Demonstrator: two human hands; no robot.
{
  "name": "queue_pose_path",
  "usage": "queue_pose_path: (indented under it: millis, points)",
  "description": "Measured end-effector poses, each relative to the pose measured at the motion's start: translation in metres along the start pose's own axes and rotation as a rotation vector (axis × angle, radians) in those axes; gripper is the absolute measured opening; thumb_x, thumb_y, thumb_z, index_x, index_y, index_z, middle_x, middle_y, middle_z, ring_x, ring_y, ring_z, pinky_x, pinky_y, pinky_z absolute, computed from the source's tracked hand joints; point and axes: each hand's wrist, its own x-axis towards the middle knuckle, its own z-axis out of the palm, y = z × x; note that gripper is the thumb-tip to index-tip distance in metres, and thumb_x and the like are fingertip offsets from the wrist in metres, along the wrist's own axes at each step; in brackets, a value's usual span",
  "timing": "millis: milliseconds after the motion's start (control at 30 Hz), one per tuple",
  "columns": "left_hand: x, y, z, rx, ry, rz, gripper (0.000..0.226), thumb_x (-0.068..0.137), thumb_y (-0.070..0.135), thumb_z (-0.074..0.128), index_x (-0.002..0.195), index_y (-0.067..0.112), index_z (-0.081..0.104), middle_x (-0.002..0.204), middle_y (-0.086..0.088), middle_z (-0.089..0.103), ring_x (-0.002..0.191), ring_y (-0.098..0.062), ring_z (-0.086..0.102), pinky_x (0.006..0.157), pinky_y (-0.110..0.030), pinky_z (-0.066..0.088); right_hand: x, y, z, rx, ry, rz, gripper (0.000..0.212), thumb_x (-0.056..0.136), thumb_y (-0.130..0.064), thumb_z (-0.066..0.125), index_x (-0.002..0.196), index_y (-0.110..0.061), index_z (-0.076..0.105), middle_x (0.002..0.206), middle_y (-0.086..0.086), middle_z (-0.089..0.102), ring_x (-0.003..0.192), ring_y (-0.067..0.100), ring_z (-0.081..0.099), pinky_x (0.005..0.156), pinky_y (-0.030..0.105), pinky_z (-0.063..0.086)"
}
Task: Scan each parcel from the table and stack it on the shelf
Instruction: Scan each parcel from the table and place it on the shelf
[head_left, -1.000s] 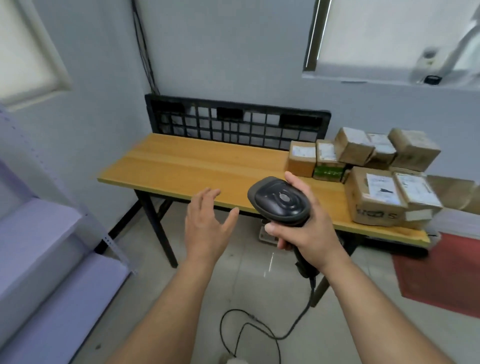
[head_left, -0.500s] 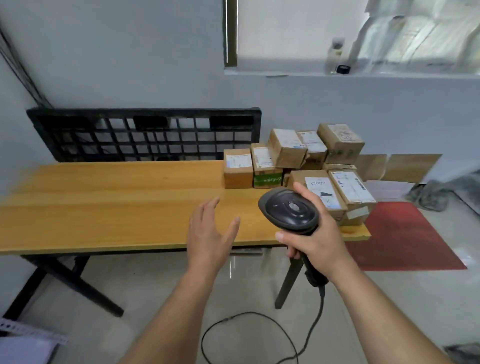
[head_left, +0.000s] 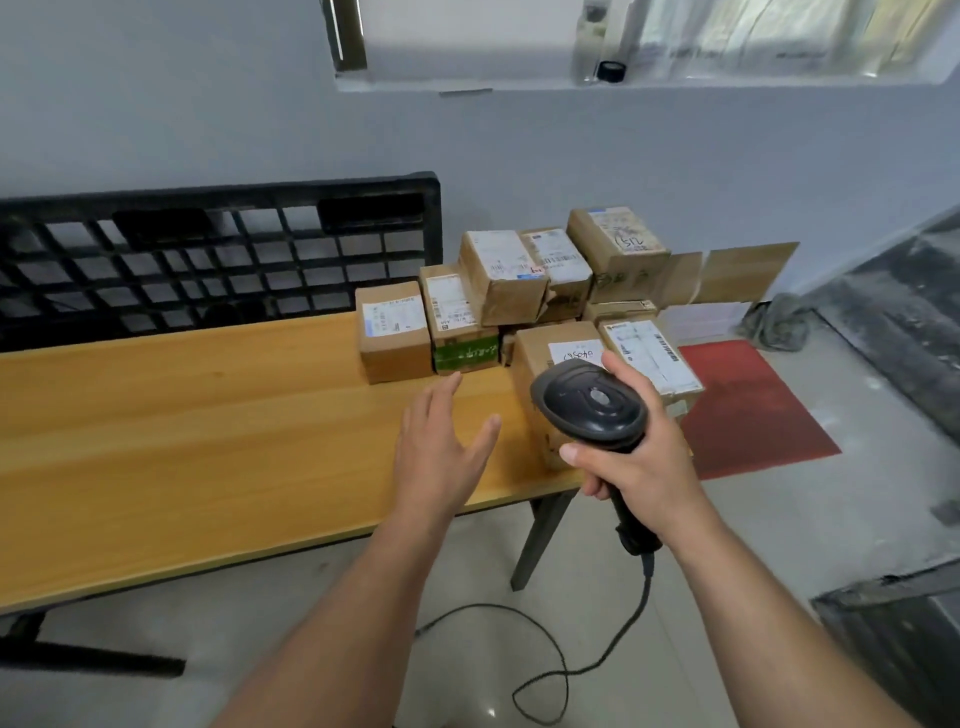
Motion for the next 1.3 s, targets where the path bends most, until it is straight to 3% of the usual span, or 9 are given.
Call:
queue_pose_path:
  millis: [233, 467, 600, 767, 1000, 1133, 1300]
  points:
    - [0.024, 0.02, 0.042, -0.038, -0.106, -0.083, 0.067, 0.092, 0.048, 0.055, 0.149, 0.027, 0.028, 0.152, 0.003, 0.033, 0.136, -0.016, 0.036, 0.109, -0.044, 0.039, 0.025, 0.036, -0.046, 0.003, 0.045, 0.067, 0.09, 0.072, 0.003, 0.08, 0.118, -0.066, 0.046, 0.115, 0.011, 0.065, 0.048, 0.026, 0.06, 0.05, 0.034, 0.051]
    - [0.041, 0.051, 0.089, -0.073, -0.16, -0.218, 0.068, 0.094, 0.047, 0.051, 0.152, 0.025, 0.022, 0.154, -0.001, 0.03, 0.138, -0.019, 0.035, 0.108, -0.047, 0.039, 0.051, 0.064, -0.092, 0.019, -0.025, 0.16, 0.089, 0.071, 0.001, 0.081, 0.115, -0.068, 0.046, 0.116, 0.014, 0.062, 0.05, 0.027, 0.058, 0.049, 0.033, 0.051]
    - [0.053, 0.061, 0.112, -0.197, -0.188, -0.358, 0.067, 0.097, 0.042, 0.049, 0.153, 0.024, 0.016, 0.155, -0.004, 0.028, 0.139, -0.023, 0.033, 0.107, -0.043, 0.038, 0.061, 0.079, -0.107, 0.017, -0.063, 0.192, 0.089, 0.072, 0.005, 0.079, 0.122, -0.06, 0.043, 0.114, 0.004, 0.065, 0.051, 0.026, 0.058, 0.049, 0.033, 0.051]
    - [0.045, 0.064, 0.132, -0.352, -0.201, -0.468, 0.047, 0.099, 0.028, 0.05, 0.143, 0.023, 0.035, 0.138, 0.001, 0.052, 0.118, -0.018, 0.055, 0.095, -0.039, 0.051, 0.061, 0.094, -0.108, 0.031, -0.143, 0.225, 0.088, 0.068, -0.006, 0.082, 0.121, -0.065, 0.043, 0.11, 0.009, 0.067, 0.052, 0.03, 0.063, 0.051, 0.035, 0.051]
    - [0.025, 0.046, 0.11, -0.466, -0.115, -0.616, 0.054, 0.095, 0.016, 0.055, 0.144, 0.023, 0.033, 0.118, 0.002, 0.058, 0.099, -0.017, 0.059, 0.069, -0.025, 0.047, 0.059, 0.09, -0.094, 0.079, -0.303, 0.244, 0.089, 0.065, -0.012, 0.081, 0.126, -0.061, 0.04, 0.115, 0.009, 0.065, 0.051, 0.029, 0.062, 0.049, 0.03, 0.049]
    - [0.009, 0.024, 0.09, -0.581, -0.067, -0.731, 0.036, 0.097, 0.03, 0.052, 0.132, 0.022, 0.05, 0.11, 0.0, 0.068, 0.087, -0.013, 0.066, 0.064, -0.027, 0.051, 0.055, 0.084, -0.074, 0.087, -0.382, 0.245, 0.087, 0.068, -0.007, 0.082, 0.123, -0.062, 0.041, 0.11, 0.014, 0.065, 0.051, 0.028, 0.063, 0.048, 0.028, 0.049]
    - [-0.001, 0.005, 0.071, -0.572, -0.078, -0.676, 0.052, 0.098, 0.047, 0.044, 0.146, 0.031, 0.031, 0.13, -0.001, 0.058, 0.105, -0.016, 0.058, 0.071, -0.028, 0.046, 0.053, 0.081, -0.056, 0.108, -0.386, 0.272, 0.09, 0.066, -0.01, 0.081, 0.131, -0.054, 0.038, 0.107, 0.016, 0.065, 0.05, 0.028, 0.063, 0.045, 0.028, 0.047]
